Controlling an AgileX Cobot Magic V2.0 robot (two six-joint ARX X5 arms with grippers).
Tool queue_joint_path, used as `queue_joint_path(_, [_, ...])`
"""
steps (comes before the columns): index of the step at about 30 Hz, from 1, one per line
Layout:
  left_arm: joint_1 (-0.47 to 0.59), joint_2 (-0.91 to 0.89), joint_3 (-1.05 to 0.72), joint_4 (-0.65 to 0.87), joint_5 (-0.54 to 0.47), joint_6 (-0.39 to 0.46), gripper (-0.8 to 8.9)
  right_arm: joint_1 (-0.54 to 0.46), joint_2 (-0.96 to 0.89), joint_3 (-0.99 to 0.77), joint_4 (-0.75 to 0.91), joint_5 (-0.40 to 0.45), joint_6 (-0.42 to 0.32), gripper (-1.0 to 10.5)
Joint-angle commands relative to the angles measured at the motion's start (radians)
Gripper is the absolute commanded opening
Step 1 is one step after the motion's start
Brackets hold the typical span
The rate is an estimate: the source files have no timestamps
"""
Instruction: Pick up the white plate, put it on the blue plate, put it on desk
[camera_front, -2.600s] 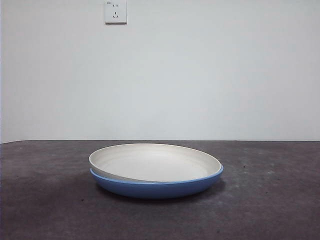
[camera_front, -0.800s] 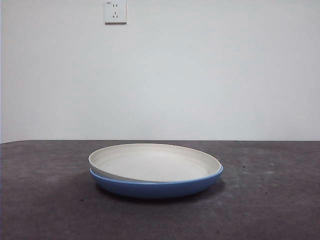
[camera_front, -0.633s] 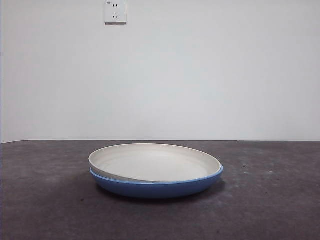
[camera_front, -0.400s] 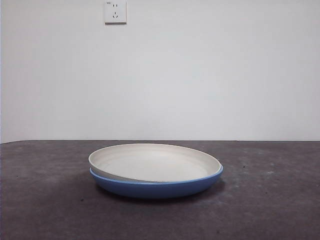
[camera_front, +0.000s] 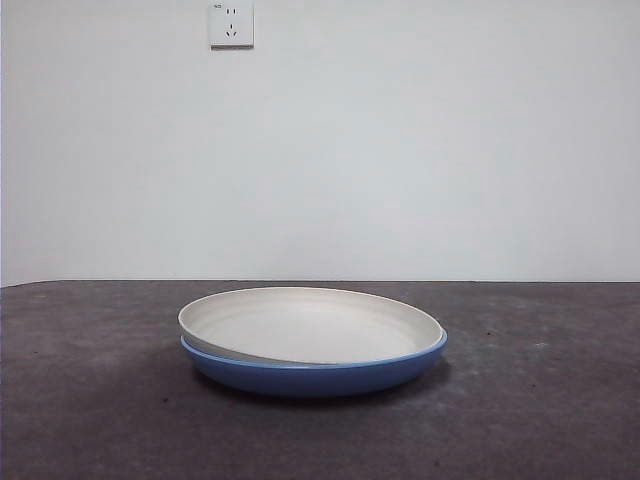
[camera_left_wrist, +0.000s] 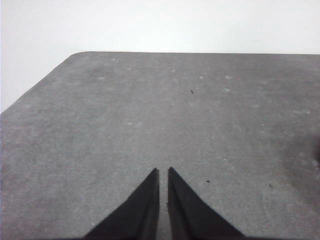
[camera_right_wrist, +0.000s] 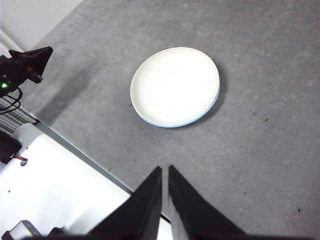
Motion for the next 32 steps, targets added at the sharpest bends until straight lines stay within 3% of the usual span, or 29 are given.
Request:
queue_joint_path(1, [0.002,-0.002,-0.021,-0.005,-0.006,0.013,0.28,0.005,0.008,0.016,0.010,0.003,-0.011,0.2])
queue_joint_path(15, [0.002,-0.002,-0.021,-0.005,-0.006,0.013,0.28,0.005,0.006,0.015,0.012,0.004,-0.011,0.2])
queue_joint_path(19, [0.002,-0.002,-0.021,-0.005,-0.006,0.013,0.28,-0.079,-0.002,0.015,0.010,-0.006,-0.016,0.2])
queue_joint_path(21, [0.002,-0.002,-0.021,-0.005,-0.006,0.013,0.28,-0.161,-0.019,0.003,0.042,0.011,-0.116,0.2])
queue_joint_path(25, [0.002,-0.002,-0.021,-0.005,-0.006,0.013,0.28,-0.322,-0.093,-0.149,0.228,0.067,-0.314,0.2])
queue_joint_path(27, [0.002,-0.002,-0.021,-0.005,-0.006,0.013,0.28,-0.376,-0.145,-0.283,0.377,0.074,-0.370,0.2])
queue_joint_path(32, [0.002,-0.002,-0.021,-0.005,-0.006,0.013,0.28,-0.444,-0.307,-0.676,0.838,0.079,-0.348,0.2])
